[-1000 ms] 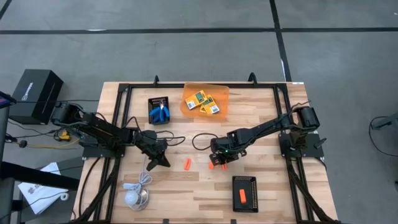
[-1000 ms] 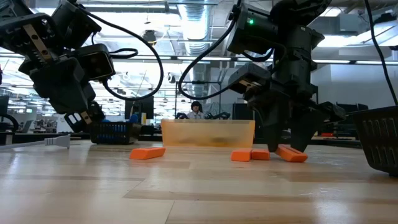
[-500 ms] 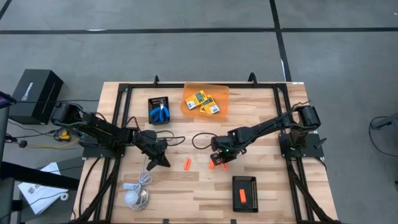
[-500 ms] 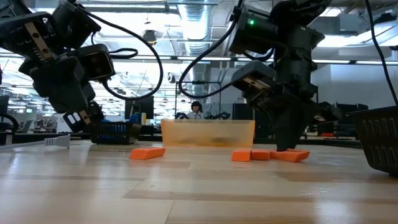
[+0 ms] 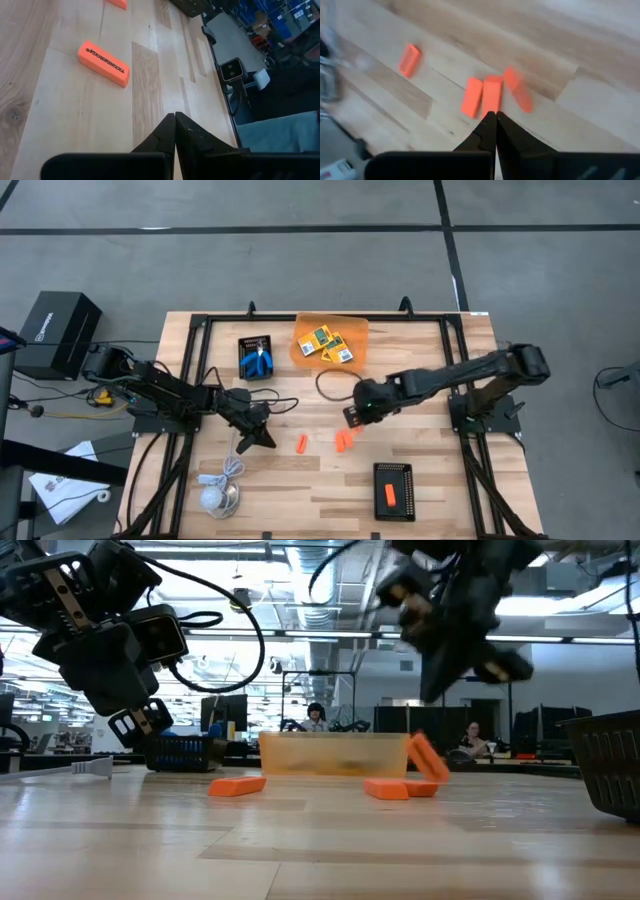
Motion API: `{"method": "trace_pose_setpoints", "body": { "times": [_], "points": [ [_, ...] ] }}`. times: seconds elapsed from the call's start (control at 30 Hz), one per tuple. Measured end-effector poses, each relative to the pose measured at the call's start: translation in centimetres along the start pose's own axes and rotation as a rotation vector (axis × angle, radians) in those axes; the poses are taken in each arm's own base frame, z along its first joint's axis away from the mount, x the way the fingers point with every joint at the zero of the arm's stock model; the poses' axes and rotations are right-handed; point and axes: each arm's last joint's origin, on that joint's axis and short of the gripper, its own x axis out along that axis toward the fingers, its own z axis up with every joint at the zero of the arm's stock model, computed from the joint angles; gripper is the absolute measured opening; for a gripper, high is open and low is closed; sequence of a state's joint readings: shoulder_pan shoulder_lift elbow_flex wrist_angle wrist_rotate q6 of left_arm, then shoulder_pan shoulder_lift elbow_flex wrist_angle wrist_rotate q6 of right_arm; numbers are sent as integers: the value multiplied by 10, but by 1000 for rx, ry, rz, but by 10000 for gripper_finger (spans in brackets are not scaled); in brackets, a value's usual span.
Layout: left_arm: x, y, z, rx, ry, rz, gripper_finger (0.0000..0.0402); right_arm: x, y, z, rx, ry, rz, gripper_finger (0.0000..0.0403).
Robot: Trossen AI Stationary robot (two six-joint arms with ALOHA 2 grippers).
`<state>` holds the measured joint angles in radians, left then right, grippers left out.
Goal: Pick & Place School Supplies
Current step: Put the eraser into the bottom black bin
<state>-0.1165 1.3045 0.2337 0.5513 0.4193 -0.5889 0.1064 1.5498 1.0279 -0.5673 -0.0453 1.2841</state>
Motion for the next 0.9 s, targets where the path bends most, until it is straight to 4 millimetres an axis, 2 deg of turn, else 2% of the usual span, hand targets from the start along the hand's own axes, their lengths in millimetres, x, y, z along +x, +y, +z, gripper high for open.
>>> {"method": "trace_pose_setpoints", "body": {
  "times": [0.1, 0.27, 0.43, 0.53, 0.63, 0.73, 0.8, 0.9],
  "points": [
    [0, 0, 1, -4, -7, -4, 2, -18, 1, -8, 11, -14, 23, 2],
    [0, -1, 2, -13, -17, -9, 2, -41, 3, -40, 21, 7, 57, 1],
    [0, 0, 4, -11, -52, 17, 2, -42, 7, -61, 13, -63, 64, 3],
    [-1, 1, 9, 6, -71, 30, 2, -38, 9, -58, -38, -85, 62, 31],
    [-2, 3, 14, 7, -90, 38, 2, -27, 9, -45, -101, -114, 32, 75],
    [-4, 6, 17, -4, -106, 50, 2, -14, 7, -30, -94, -131, -11, 111],
    [-4, 7, 17, -12, -107, 59, 2, -5, 5, -22, -105, -126, -30, 119],
    [-5, 9, 17, -18, -104, 65, 2, 11, 5, -13, -124, -117, -46, 108]
  ]
}}
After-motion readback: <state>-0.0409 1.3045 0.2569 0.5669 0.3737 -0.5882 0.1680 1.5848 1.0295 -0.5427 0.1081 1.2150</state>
